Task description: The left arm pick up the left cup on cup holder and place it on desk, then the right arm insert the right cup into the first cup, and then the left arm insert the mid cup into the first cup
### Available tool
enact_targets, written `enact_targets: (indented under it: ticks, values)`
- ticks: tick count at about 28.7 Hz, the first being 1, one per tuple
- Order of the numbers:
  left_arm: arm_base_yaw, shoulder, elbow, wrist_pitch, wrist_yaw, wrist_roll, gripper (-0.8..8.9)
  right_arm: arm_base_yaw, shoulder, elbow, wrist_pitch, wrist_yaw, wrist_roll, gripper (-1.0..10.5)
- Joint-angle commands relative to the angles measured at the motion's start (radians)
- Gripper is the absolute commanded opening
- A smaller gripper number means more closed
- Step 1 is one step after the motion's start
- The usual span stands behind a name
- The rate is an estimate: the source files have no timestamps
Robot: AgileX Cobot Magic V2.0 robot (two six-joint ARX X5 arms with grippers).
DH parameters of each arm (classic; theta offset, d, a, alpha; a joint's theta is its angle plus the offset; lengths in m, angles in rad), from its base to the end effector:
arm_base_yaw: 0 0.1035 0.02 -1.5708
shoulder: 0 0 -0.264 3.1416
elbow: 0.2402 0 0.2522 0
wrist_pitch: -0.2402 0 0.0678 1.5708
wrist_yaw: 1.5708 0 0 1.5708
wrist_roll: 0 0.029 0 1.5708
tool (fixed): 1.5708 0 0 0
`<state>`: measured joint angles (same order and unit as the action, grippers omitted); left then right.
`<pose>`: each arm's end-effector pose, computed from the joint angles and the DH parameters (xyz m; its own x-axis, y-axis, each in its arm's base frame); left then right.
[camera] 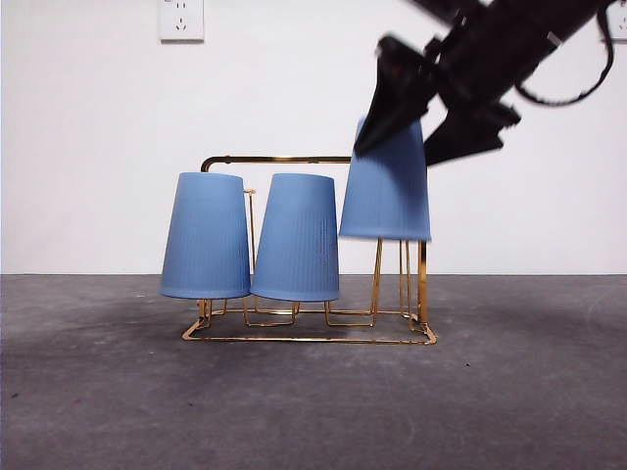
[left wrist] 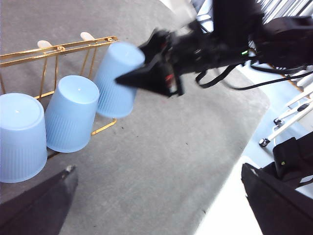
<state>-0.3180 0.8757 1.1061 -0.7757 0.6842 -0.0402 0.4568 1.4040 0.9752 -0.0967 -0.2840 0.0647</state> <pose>0.1395 -0.0652 0.3738 0.4317 -0.8075 -0.4019 0.7352 0.5732 -0.3619 0.2716 0.1425 0.2686 0.6217 0.6177 -0.4815 -0.6105 0.7673 0.1962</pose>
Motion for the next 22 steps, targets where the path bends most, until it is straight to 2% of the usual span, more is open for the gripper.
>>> enact_targets:
  ticks: [1,7,9,12,18,22]
  values:
    - [-0.005,0.003,0.021,0.007,0.008,0.011,5.31,0.006,-0.054,0.016,-0.007,-0.003,0.014,2.6]
    - [-0.005,0.004,0.021,0.007,0.008,0.011,5.31,0.011,-0.278,0.016,-0.09,-0.02,0.04,2.6]
    - [-0.005,0.004,0.021,0.007,0.008,0.011,5.31,0.032,-0.36,0.016,-0.143,-0.058,0.061,2.6]
    - [-0.005,0.003,0.021,0.007,0.008,0.011,5.31,0.068,-0.424,0.016,-0.211,-0.071,0.08,2.6]
    - [-0.005,0.003,0.021,0.006,0.008,0.011,5.31,0.194,-0.488,0.015,-0.412,-0.081,0.1,2.6]
    - [-0.005,0.003,0.021,0.006,0.008,0.011,5.31,0.304,-0.481,-0.022,-0.459,-0.026,0.129,2.6]
